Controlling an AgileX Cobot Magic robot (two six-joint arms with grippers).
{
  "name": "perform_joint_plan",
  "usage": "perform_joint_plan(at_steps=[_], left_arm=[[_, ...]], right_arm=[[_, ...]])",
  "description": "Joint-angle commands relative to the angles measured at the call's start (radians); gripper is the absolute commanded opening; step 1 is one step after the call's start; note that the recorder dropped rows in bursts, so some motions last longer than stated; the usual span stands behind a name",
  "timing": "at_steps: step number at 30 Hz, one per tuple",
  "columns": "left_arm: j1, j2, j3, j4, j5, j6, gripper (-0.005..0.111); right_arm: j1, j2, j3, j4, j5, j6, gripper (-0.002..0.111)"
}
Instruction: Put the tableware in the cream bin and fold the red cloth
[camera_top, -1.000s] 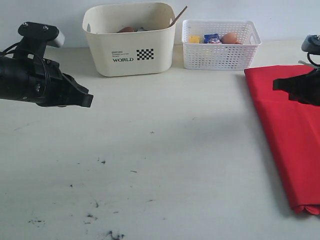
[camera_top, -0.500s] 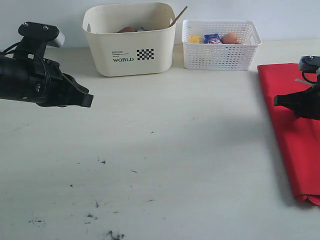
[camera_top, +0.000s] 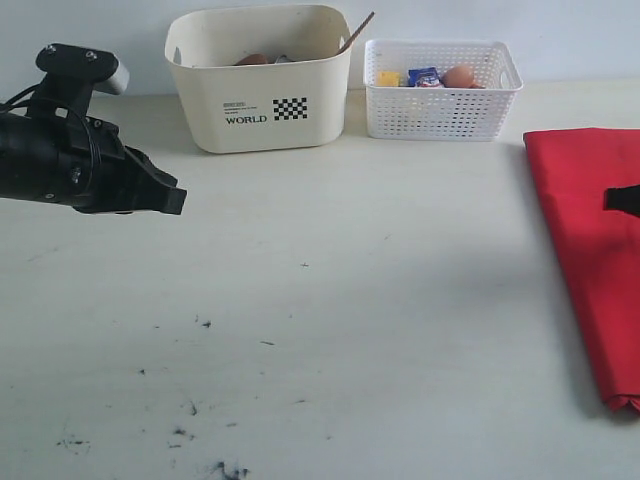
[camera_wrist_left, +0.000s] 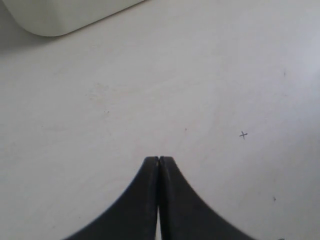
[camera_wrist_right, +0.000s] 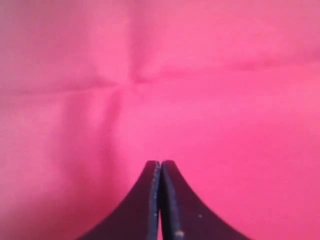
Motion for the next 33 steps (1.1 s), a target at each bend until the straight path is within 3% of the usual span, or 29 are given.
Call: perform_joint_plan(at_steps=[1,8,13,16,20,23,27,33], left_arm=[[0.001,-0.007,0.004,-0.008,-0.002,-0.004,0.002],[0.001,-0.007,0.004,-0.008,0.002,-0.004,0.002],[0.001,-0.007,0.004,-0.008,0.005,-0.004,0.002],[0.001,-0.007,0.004,-0.008,0.005,-0.004,0.002],[0.001,-0.007,0.004,-0.008,0.001,-0.004,0.002],[0.001,-0.007,0.004,-0.008,0.001,-0.004,0.002],[0.001,-0.007,0.004,-0.008,0.001,-0.004,0.002],[0.001,-0.007,0.004,-0.008,0.001,-0.004,0.002]], right_arm=[[-0.008,-0.024,0.038,0.034,0.097,-0.011,0.000],[-0.014,0.152,-0.014,-0.003,0.112,-0.009,0.000],[-0.014,0.242,-0.199,-0.061,-0.007,-0.050,0.000],[-0.012,0.295,-0.331,-0.061,-0.155,-0.172,0.000],[-0.012,0.331,-0.409,-0.061,-0.215,-0.167,0.000],[-0.012,0.320,-0.426,-0.057,-0.152,-0.165,0.000],[-0.024,0.278,-0.426,0.117,0.087,-0.169,0.000],[-0.101,0.281,-0.426,0.217,0.062,-0.236,0.000]])
